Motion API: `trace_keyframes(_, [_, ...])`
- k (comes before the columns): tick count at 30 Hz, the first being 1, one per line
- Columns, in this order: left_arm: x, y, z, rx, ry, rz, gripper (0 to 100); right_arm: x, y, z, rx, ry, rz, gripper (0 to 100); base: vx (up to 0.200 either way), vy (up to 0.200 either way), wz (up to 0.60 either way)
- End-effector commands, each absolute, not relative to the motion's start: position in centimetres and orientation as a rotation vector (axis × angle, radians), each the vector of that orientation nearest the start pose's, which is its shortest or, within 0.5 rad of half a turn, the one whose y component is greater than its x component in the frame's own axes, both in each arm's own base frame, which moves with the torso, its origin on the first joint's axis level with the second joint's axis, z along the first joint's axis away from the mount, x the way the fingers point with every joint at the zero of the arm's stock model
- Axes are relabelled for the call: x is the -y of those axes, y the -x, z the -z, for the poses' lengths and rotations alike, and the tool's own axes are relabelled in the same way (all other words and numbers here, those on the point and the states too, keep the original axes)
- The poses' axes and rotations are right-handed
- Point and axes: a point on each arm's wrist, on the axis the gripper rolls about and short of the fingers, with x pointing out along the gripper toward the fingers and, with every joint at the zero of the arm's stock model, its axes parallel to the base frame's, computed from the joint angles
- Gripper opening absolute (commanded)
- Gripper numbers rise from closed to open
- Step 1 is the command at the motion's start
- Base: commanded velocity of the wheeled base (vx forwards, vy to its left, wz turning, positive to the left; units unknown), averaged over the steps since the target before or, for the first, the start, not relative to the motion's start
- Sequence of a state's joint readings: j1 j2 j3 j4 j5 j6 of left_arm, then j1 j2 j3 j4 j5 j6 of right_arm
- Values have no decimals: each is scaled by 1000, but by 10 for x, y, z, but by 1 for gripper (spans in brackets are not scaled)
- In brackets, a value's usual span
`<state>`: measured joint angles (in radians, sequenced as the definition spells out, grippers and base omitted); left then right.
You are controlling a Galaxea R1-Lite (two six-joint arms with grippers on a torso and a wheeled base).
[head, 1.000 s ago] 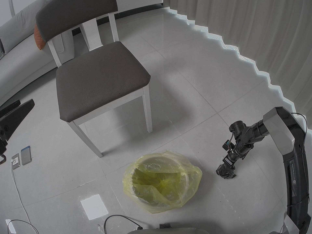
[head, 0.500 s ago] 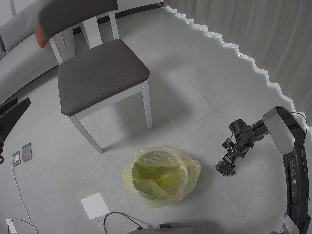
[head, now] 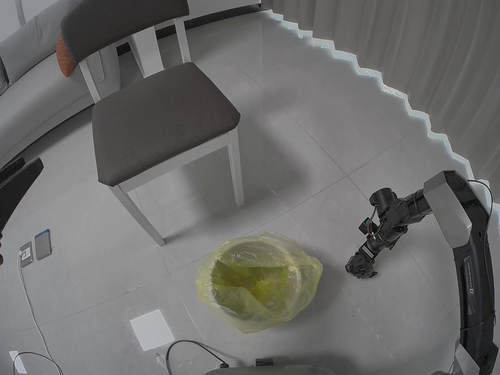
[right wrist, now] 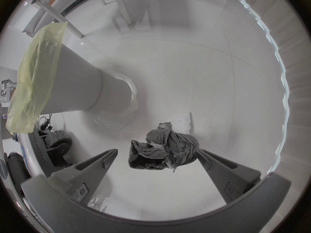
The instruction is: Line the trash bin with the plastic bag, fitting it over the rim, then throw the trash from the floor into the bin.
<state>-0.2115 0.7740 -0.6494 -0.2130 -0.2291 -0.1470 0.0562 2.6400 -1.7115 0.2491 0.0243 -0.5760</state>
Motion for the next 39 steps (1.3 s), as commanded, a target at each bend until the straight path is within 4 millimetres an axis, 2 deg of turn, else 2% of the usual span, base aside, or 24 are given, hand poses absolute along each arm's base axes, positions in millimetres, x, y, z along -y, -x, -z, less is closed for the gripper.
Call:
trace_keyframes(1, [19,-64,-273,69,141,448,100,-24,-475,49,-1139,533,-394,100,0,0,0])
trace_keyframes(6, [19,-65,-273,75,138,448,100,-28,-487,48,-1205,538,-406,100,0,0,0])
trace_keyframes(10, [19,-65,-273,83,136,449,100,-31,-482,66,-1280,550,-420,100,0,0,0])
trace_keyframes(16, [20,-67,-272,75,137,459,100,-34,-473,68,-1366,551,-451,100,0,0,0])
trace_keyframes(19, [22,-68,-272,69,137,474,100,-35,-465,76,-1435,556,-484,100,0,0,0])
trace_keyframes(26, [22,-67,-273,76,139,480,100,-35,-465,83,-1444,553,-487,100,0,0,0])
trace_keyframes(27, [22,-66,-274,79,139,481,100,-35,-464,85,-1449,551,-486,0,0,0,0])
trace_keyframes(31, [21,-65,-274,90,139,480,100,-35,-463,91,-1463,547,-488,0,0,0,0])
trace_keyframes(39, [22,-66,-275,105,144,478,100,-31,-464,87,-1462,539,-479,0,0,0,0])
